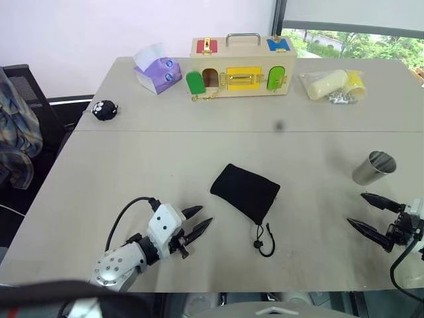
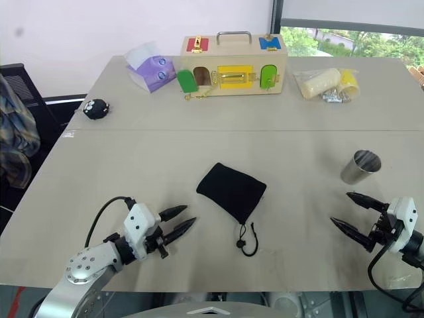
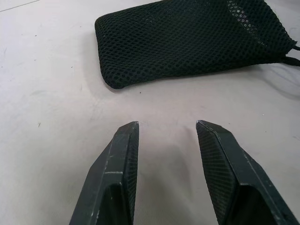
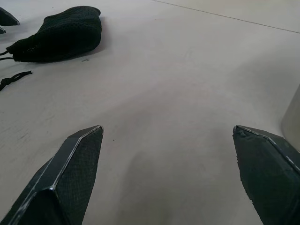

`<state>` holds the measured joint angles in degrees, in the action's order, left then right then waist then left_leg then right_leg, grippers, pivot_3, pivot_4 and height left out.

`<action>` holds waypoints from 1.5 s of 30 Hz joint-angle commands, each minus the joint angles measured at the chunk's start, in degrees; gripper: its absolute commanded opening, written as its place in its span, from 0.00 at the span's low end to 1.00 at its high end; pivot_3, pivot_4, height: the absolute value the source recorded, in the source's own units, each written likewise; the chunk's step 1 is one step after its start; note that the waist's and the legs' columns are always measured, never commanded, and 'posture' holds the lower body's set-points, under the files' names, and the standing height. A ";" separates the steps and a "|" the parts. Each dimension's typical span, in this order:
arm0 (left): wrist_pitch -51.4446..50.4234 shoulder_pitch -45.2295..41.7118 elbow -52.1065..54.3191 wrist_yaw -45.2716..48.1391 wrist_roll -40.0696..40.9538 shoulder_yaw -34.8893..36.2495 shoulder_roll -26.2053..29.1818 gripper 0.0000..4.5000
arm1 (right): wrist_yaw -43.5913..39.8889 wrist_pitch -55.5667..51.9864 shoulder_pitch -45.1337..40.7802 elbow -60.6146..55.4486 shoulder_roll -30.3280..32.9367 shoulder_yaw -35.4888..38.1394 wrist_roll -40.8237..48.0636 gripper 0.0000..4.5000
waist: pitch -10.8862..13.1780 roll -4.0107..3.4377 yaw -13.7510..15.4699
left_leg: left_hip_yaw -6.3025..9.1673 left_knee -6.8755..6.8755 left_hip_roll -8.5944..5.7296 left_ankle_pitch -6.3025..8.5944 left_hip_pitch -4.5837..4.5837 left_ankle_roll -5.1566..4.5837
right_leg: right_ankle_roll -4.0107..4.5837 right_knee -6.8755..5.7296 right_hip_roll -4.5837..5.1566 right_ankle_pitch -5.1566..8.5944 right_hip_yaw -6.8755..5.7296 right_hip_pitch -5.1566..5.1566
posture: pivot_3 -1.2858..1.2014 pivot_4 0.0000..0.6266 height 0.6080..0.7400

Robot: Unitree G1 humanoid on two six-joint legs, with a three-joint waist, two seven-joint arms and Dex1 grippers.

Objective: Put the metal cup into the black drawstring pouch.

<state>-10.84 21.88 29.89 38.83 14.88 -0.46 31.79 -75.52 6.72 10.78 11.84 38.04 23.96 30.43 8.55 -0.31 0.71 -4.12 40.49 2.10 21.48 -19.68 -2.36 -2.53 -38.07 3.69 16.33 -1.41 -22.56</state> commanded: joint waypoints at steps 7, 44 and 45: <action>0.66 -0.17 2.03 2.13 2.57 0.90 0.69 0.44 | -0.19 0.36 1.38 -2.54 0.61 1.19 1.54 1.00 | 0.00 0.00 0.00 | 0.00 0.00 0.00 0.00 0.00 0.00 | 0.00 0.00 0.00 0.00 0.00 0.00 | 0.52 0.24 1.00; -26.56 -34.31 4.75 -3.37 1.57 -22.80 -6.09 0.44 | 5.36 -3.97 7.27 -13.79 -2.71 0.13 4.37 1.00 | -0.02 -0.06 0.07 | 0.10 0.71 -0.04 0.00 0.04 0.00 | -0.12 -0.47 -0.19 -0.07 0.34 0.14 | 0.52 0.24 1.00; -26.85 -34.40 4.82 -3.91 1.04 -22.94 -6.13 0.44 | 5.39 -4.09 7.28 -13.86 -2.71 0.13 4.38 1.00 | -0.02 -0.06 0.07 | 0.10 0.71 -0.04 0.00 0.05 0.00 | -0.12 -0.48 -0.19 -0.07 0.34 0.14 | 0.52 0.24 1.00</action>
<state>-37.39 -11.74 32.58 36.17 17.09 -23.04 25.99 -70.21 2.68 17.81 -0.01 34.81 22.94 33.49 8.53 -0.37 0.78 -4.03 41.20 2.06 21.48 -19.63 -2.36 -2.65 -38.55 3.50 16.25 -1.07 -22.43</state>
